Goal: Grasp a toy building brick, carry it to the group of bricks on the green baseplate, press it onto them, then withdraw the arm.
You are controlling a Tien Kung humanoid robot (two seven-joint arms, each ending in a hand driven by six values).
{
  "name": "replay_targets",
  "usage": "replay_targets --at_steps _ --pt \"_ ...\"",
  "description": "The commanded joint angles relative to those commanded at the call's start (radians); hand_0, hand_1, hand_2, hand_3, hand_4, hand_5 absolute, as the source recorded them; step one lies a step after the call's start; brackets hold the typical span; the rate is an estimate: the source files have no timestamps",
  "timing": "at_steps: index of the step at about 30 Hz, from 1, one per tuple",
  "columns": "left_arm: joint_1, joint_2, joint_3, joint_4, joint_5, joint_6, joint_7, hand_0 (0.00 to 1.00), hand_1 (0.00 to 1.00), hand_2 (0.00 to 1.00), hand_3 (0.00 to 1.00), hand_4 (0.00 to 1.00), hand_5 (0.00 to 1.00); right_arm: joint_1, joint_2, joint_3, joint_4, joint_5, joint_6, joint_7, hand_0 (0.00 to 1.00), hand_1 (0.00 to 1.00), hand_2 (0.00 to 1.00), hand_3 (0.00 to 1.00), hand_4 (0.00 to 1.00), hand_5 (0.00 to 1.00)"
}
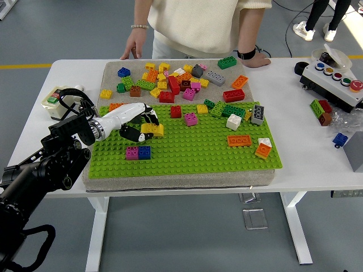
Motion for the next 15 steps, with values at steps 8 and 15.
replay_targets --at_steps 8,15 --pt "0.026 0.033 -0.019 -0.104 -0.001 -0.039 0.011 0.702 0.604 0.550 0.527 0.545 0.002 -0.002 -0.006 0.010 0.000 -0.002 0.003 -0.001 0.729 0.661 0.706 0.585 0.920 0.504" --pt "0.053 0.058 -0.024 -0.185 -0.007 -0.065 0.020 0.681 0.598 0.550 0.528 0.506 0.002 -0.003 -0.009 0.016 0.000 -0.004 0.004 0.003 0.729 0.661 0.707 0.585 0.918 0.501"
